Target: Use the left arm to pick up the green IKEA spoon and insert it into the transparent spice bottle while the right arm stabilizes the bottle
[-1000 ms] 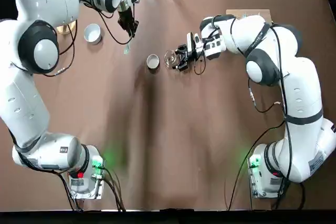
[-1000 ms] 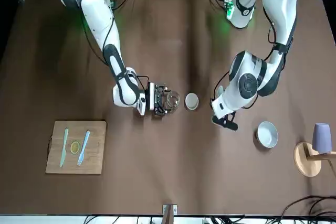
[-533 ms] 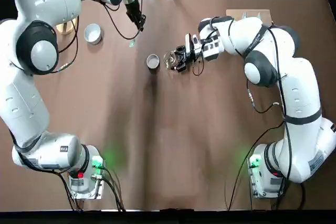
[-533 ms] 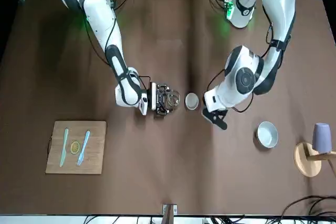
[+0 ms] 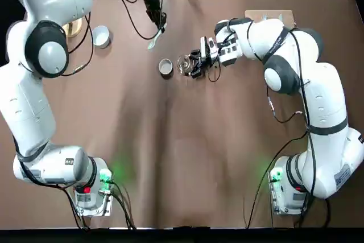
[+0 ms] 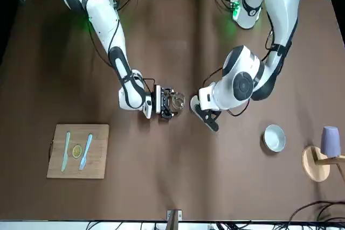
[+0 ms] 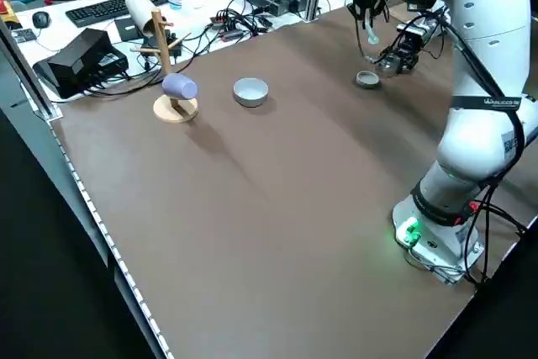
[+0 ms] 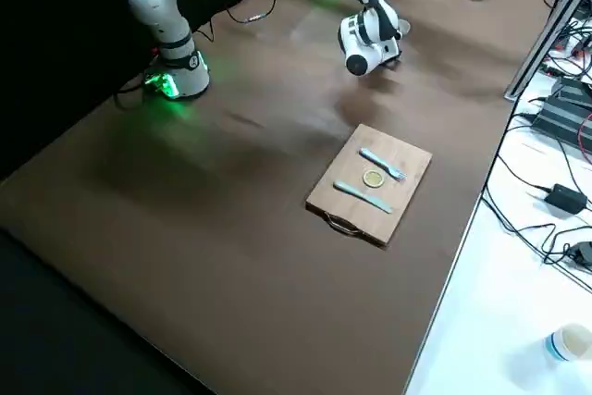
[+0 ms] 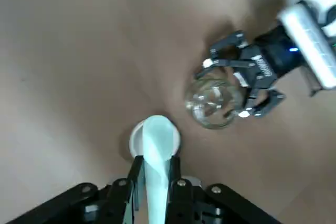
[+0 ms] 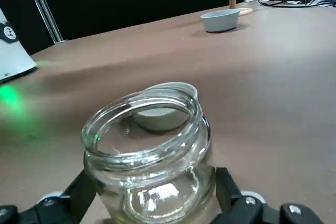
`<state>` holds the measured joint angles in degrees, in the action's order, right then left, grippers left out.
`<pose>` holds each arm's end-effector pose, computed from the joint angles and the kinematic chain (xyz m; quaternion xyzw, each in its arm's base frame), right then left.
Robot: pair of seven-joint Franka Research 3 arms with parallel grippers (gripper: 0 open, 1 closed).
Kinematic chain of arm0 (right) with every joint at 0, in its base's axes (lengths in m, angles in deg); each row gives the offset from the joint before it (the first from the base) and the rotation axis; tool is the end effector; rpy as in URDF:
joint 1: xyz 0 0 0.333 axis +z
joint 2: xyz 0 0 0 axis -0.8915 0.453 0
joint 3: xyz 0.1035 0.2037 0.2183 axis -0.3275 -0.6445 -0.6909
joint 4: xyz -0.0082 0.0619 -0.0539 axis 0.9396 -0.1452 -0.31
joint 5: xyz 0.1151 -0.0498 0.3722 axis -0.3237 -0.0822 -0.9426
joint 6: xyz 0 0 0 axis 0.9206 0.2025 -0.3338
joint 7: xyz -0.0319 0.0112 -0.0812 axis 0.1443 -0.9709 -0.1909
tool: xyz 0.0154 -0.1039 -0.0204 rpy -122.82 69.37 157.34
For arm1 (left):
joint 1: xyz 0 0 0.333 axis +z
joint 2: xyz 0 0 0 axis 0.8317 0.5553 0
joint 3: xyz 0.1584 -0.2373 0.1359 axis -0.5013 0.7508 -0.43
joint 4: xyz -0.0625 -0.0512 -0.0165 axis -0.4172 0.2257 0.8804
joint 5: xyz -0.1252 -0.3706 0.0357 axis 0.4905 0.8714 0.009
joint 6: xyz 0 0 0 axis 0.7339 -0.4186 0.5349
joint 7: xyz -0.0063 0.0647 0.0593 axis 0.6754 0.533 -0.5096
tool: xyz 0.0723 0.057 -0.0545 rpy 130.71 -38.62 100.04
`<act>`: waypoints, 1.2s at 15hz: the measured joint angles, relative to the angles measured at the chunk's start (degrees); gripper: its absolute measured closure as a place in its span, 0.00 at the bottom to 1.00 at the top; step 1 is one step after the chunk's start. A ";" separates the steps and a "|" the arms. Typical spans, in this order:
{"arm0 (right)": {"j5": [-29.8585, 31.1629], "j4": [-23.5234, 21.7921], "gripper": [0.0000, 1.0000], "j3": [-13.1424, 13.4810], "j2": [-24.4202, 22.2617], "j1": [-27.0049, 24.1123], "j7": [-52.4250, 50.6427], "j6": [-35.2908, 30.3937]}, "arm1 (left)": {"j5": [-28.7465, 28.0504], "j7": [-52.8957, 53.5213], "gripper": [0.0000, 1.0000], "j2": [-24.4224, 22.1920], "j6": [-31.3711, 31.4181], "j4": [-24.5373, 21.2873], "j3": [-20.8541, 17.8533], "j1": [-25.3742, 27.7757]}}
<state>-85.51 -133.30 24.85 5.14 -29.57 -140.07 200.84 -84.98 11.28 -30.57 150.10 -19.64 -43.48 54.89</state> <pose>0.5130 0.3943 0.0724 -0.6141 -0.5436 -0.3534 0.4499 0.6026 -0.3409 0.3683 0.9362 -0.3095 -0.0572 0.1563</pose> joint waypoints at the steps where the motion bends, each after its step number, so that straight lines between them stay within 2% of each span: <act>1: 0.00 0.00 0.00 0.00 0.00 0.00 0.00 0.00 | 2.98 2.58 0.78 0.73 -0.32 0.97 0.18 0.19; 2: -0.01 0.01 0.00 0.00 0.01 0.00 0.00 0.00 | 6.80 6.06 0.78 1.27 -0.49 1.51 0.19 0.66; 3: -0.02 0.02 0.00 0.00 0.02 0.00 0.00 0.00 | 13.87 14.21 0.78 2.27 -0.57 1.78 0.22 2.65; 7: -0.03 0.03 0.00 0.00 0.02 0.00 0.00 0.00 | 24.81 27.00 0.78 4.48 -0.06 1.96 0.31 5.93; 10: -0.04 0.04 0.00 0.03 0.02 0.00 0.00 0.00 | 34.38 30.53 0.78 5.44 0.31 2.19 0.31 6.66; 18: -0.05 0.12 0.00 0.14 0.03 0.00 0.00 0.01 | 40.82 34.30 0.78 7.53 1.67 2.41 0.20 7.29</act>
<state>-85.56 -133.18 25.00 5.17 -29.57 -140.07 200.85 -44.16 45.58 -23.04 151.77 -17.23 -43.27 62.18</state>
